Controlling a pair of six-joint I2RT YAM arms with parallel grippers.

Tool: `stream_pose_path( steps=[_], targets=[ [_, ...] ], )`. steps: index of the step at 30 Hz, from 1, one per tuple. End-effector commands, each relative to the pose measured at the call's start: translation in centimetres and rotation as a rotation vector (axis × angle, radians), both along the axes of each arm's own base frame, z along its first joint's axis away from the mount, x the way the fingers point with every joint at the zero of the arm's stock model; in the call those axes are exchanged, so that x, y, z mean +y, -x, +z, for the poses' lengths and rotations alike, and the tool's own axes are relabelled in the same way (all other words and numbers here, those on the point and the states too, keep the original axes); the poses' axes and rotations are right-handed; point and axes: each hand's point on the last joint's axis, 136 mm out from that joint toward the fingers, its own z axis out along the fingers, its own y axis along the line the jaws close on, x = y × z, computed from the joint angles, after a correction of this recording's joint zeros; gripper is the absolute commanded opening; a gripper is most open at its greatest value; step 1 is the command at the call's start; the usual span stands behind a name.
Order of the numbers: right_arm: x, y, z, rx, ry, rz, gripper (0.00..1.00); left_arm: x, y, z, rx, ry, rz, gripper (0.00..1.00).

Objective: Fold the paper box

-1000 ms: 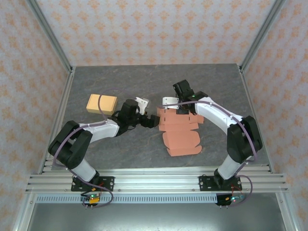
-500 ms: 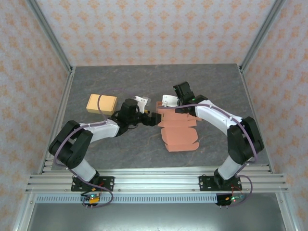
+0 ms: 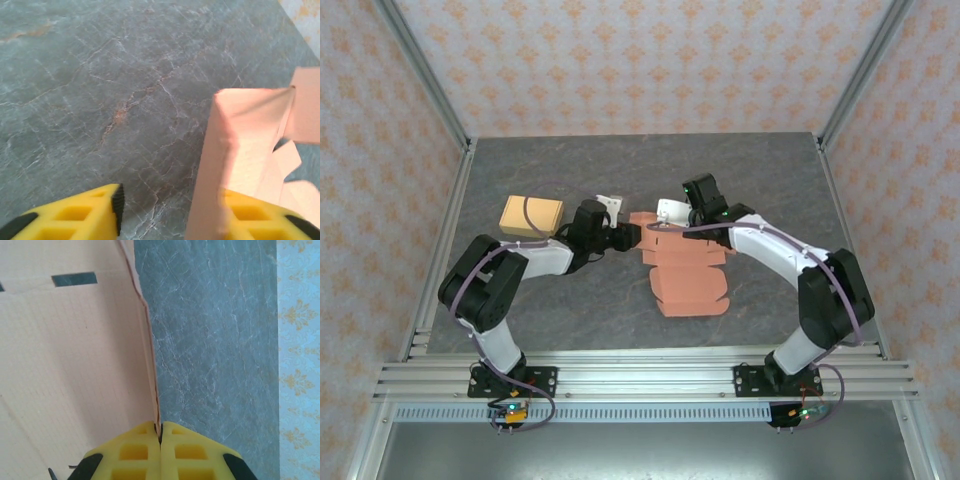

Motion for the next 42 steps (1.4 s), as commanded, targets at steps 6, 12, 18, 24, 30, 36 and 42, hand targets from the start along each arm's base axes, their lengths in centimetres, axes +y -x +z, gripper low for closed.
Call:
stream_pose_path(
  steps=[6, 12, 18, 24, 30, 36, 42],
  targets=[
    [0.1, 0.6, 1.9, -0.097, -0.114, -0.041, 0.15, -2.0, 0.2, 1.7, -0.085, 0.085, -0.121, 0.12],
    [0.4, 0.8, 9.2, -0.074, -0.695, -0.323, 0.50, -1.1, -1.4, 2.9, -0.116, 0.100, -0.029, 0.09],
    [-5.3, -0.3, 13.0, 0.130, -1.643, -1.245, 0.70, 0.5, -2.8, 5.1, -0.193, 0.135, 0.109, 0.10],
    [-2.1, -0.1, 6.0, 0.855, -1.988, -1.940, 0.70, 0.2, -1.9, 6.2, -0.321, -0.012, 0.052, 0.09],
    [2.2, -3.9, 5.8, 1.193, -1.959, -1.937, 0.72, -0.1, -1.5, 6.2, -0.401, -0.044, 0.048, 0.09],
    [2.2, -5.4, 5.9, 1.161, -1.995, -1.947, 0.71, 0.1, -1.4, 5.6, -0.413, -0.080, 0.053, 0.10],
    [2.1, -5.5, 4.9, 1.150, -1.974, -1.997, 0.54, 0.4, -1.4, 5.1, -0.410, -0.099, 0.068, 0.11]
  ],
)
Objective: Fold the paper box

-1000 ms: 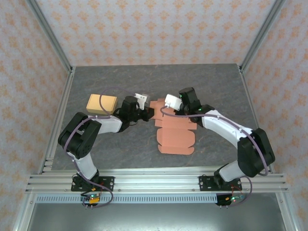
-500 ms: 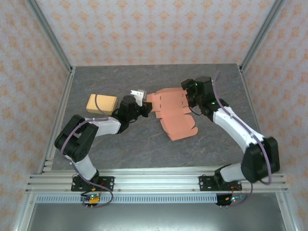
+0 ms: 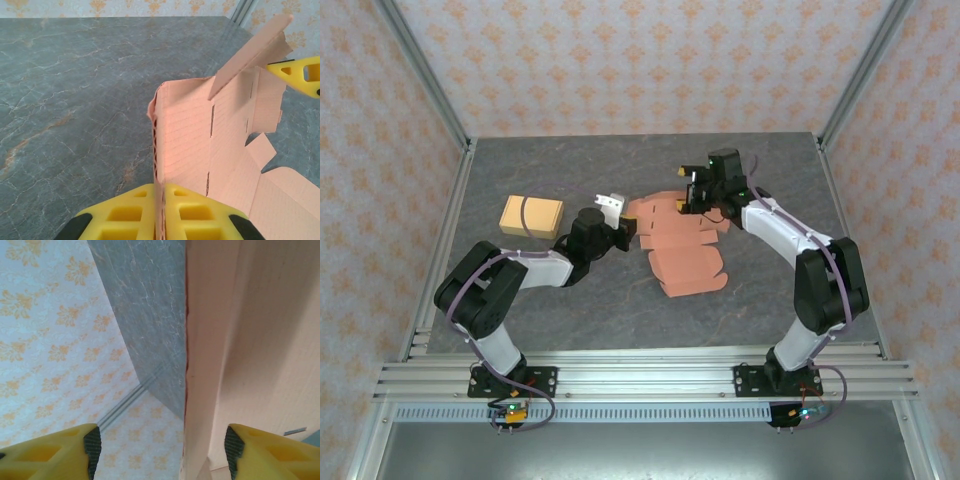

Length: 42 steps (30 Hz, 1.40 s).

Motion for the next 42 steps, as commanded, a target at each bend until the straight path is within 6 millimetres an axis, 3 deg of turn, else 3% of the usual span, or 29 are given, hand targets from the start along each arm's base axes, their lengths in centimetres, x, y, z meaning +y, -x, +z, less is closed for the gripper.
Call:
stream_pose_path(
  steps=[1, 3, 7, 10, 14, 17, 19, 20, 21, 23, 25, 28, 30, 32, 38, 42],
  targets=[
    [0.2, -0.3, 0.4, 0.019, -0.028, -0.009, 0.44, 0.3, -0.5, 1.4, -0.072, -0.008, 0.030, 0.11],
    [0.1, -0.5, -0.1, 0.012, -0.024, -0.019, 0.26, 0.4, -0.6, 1.5, -0.068, -0.003, 0.040, 0.12],
    [-0.7, -0.7, -0.5, -0.027, 0.040, -0.034, 0.11, 0.9, -0.6, 1.2, -0.054, 0.008, 0.071, 0.15],
    [-0.2, -1.4, -1.0, -0.069, 0.014, -0.034, 0.00, 1.4, -0.8, 1.1, -0.039, 0.028, 0.081, 0.19],
    [0.6, -2.6, -1.2, -0.143, -0.029, -0.016, 0.00, 1.9, -0.8, 1.6, -0.022, 0.065, 0.092, 0.24],
    [0.6, -3.2, -0.8, -0.231, -0.004, 0.001, 0.00, 2.3, -0.6, 1.4, 0.029, 0.095, 0.089, 0.42],
    [0.0, -2.9, -1.2, -0.262, 0.072, 0.005, 0.00, 2.7, -0.3, 1.5, 0.031, 0.108, 0.093, 0.41],
    [-0.1, -2.5, -1.5, -0.259, 0.092, 0.009, 0.00, 3.0, -0.1, 1.4, 0.027, 0.104, 0.103, 0.33],
    [-0.1, -2.3, -1.8, -0.251, 0.095, 0.016, 0.06, 3.2, -0.1, 1.4, 0.023, 0.097, 0.110, 0.26],
    [0.0, -1.7, -2.6, -0.191, 0.083, 0.029, 0.34, 3.2, -0.1, 0.5, 0.046, 0.065, 0.105, 0.17],
    [0.1, -0.9, -3.7, -0.084, 0.082, 0.050, 0.49, 3.2, -0.3, -0.4, 0.082, 0.069, 0.111, 0.19],
    [0.4, -0.7, -4.4, -0.022, 0.107, 0.078, 0.54, 4.0, -1.4, -2.0, 0.226, 0.119, 0.194, 0.48],
    [-0.1, -0.6, -4.8, 0.006, 0.133, 0.064, 0.54, 3.7, -1.8, -3.1, 0.343, 0.146, 0.216, 0.52],
    [-0.3, -0.9, -4.8, 0.008, 0.164, 0.065, 0.54, 3.2, -1.9, -3.6, 0.410, 0.190, 0.222, 0.66],
    [0.2, -1.4, -4.7, 0.014, 0.151, 0.075, 0.53, 3.9, -2.2, -6.7, 0.564, 0.154, 0.323, 0.69],
    [0.3, -1.6, -4.6, 0.017, 0.151, 0.083, 0.52, 3.9, -2.3, -8.9, 0.680, 0.146, 0.373, 0.57]
  ],
)
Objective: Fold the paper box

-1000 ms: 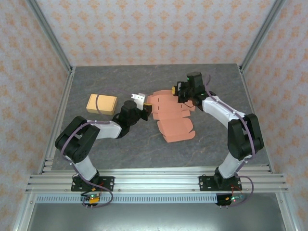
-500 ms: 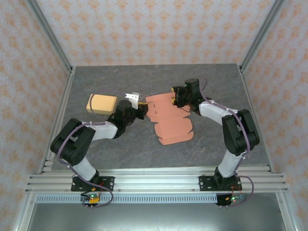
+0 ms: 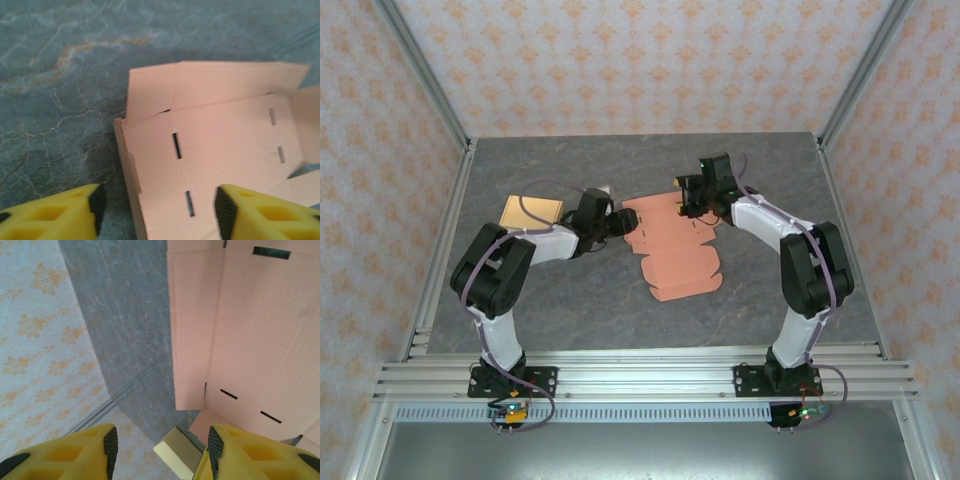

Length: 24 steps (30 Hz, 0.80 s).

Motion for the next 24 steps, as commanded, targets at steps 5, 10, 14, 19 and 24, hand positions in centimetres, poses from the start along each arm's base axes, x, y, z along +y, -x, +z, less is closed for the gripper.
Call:
stream_pose_path(
  steps=[5, 10, 14, 19, 24],
  targets=[
    [0.1, 0.3, -0.2, 0.044, 0.010, 0.008, 0.52, 0.4, 0.8, -1.9, 0.124, 0.008, 0.037, 0.06],
    [0.9, 1.8, -0.2, 0.150, -0.063, 0.007, 0.66, 0.2, 0.0, 2.4, -0.081, 0.036, -0.003, 0.00],
    [1.4, 1.7, 1.2, 0.175, -0.102, 0.004, 0.87, 0.2, 0.2, 6.3, -0.310, 0.029, -0.031, 0.03],
    [1.6, 0.8, 1.0, 0.211, -0.124, -0.017, 0.86, -1.9, 2.0, 8.7, -0.517, -0.063, -0.189, 0.04],
    [1.9, -0.6, 1.3, 0.200, -0.123, -0.008, 0.80, -2.4, 2.8, 9.4, -0.588, -0.083, -0.223, 0.03]
  ],
)
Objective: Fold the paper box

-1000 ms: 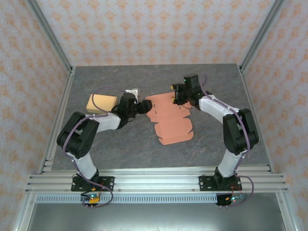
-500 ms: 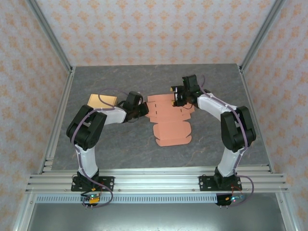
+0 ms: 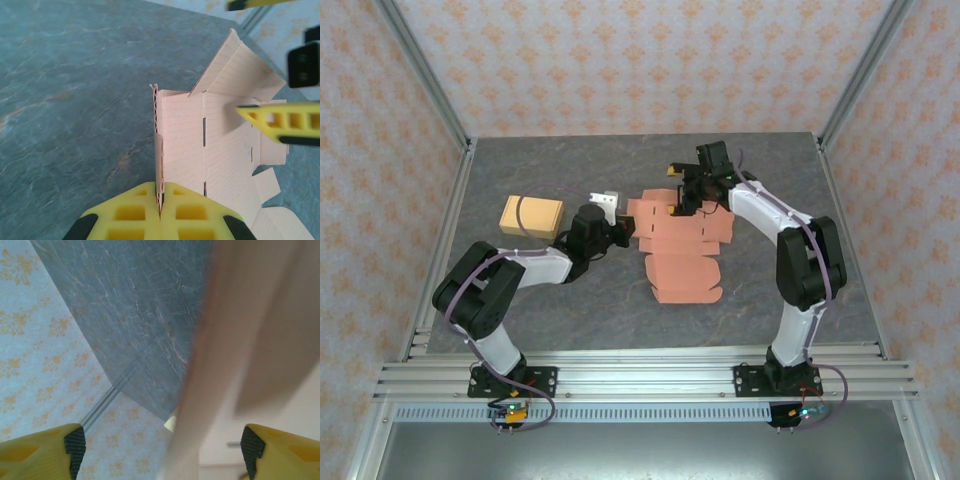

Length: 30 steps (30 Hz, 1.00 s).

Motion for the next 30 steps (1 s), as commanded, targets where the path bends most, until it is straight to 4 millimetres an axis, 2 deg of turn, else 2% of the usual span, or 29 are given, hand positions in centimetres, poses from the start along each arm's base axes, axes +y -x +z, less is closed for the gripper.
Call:
stream_pose_path(
  steps=[1, 2, 4, 5, 7, 10, 12, 14, 16, 17, 19, 22, 26, 28, 30],
  targets=[
    [-0.2, -0.5, -0.3, 0.037, 0.007, -0.009, 0.75, 0.4, -0.4, 3.1, -0.167, -0.021, 0.001, 0.03],
    [-0.3, -0.4, -0.7, 0.048, 0.008, -0.014, 0.68, 0.5, -0.4, 3.2, -0.172, -0.023, 0.005, 0.03],
    [-0.4, -0.2, -1.2, 0.059, 0.003, -0.023, 0.49, 1.0, -0.4, 3.3, -0.179, -0.037, 0.027, 0.03],
    [-0.5, -0.1, -1.2, 0.061, 0.007, -0.024, 0.44, 1.3, -0.5, 3.3, -0.177, -0.045, 0.042, 0.03],
    [-1.1, 0.3, -1.5, 0.059, 0.040, -0.031, 0.26, 1.7, -0.5, 3.0, -0.171, -0.056, 0.062, 0.03],
    [-1.8, 0.7, -1.8, 0.050, 0.070, -0.039, 0.08, 2.0, -0.6, 2.9, -0.149, -0.041, 0.083, 0.08],
    [-1.7, 0.7, -1.9, 0.023, 0.067, -0.033, 0.01, 2.0, -0.5, 2.9, -0.128, -0.027, 0.095, 0.16],
    [-1.2, 0.3, -1.7, -0.018, 0.051, -0.012, 0.00, 3.0, -0.7, 2.4, -0.066, -0.023, 0.154, 0.33],
    [-0.6, -0.6, -1.0, -0.116, 0.029, 0.016, 0.00, 4.1, -0.7, 1.9, -0.025, -0.021, 0.185, 0.52],
    [-0.4, -0.9, -0.6, -0.168, 0.036, 0.044, 0.00, 4.5, -0.6, 1.9, -0.028, -0.009, 0.191, 0.57],
    [-0.2, -1.5, 0.3, -0.300, 0.070, 0.121, 0.02, 5.9, -0.2, 1.8, -0.032, 0.015, 0.232, 0.77],
    [-0.8, -2.1, 1.6, -0.484, 0.076, 0.094, 0.02, 7.5, 0.3, 1.2, -0.030, 0.033, 0.256, 0.78],
    [0.3, -2.1, 1.9, -0.574, -0.020, 0.109, 0.00, 8.5, 0.6, -0.4, 0.007, 0.027, 0.261, 0.77],
    [0.6, -2.0, 1.7, -0.588, -0.055, 0.110, 0.00, 8.5, 0.6, -1.0, 0.022, 0.038, 0.256, 0.77],
    [0.8, -1.8, 2.0, -0.628, -0.084, 0.111, 0.01, 7.6, 0.5, -1.6, 0.037, 0.045, 0.211, 0.77]
  ],
)
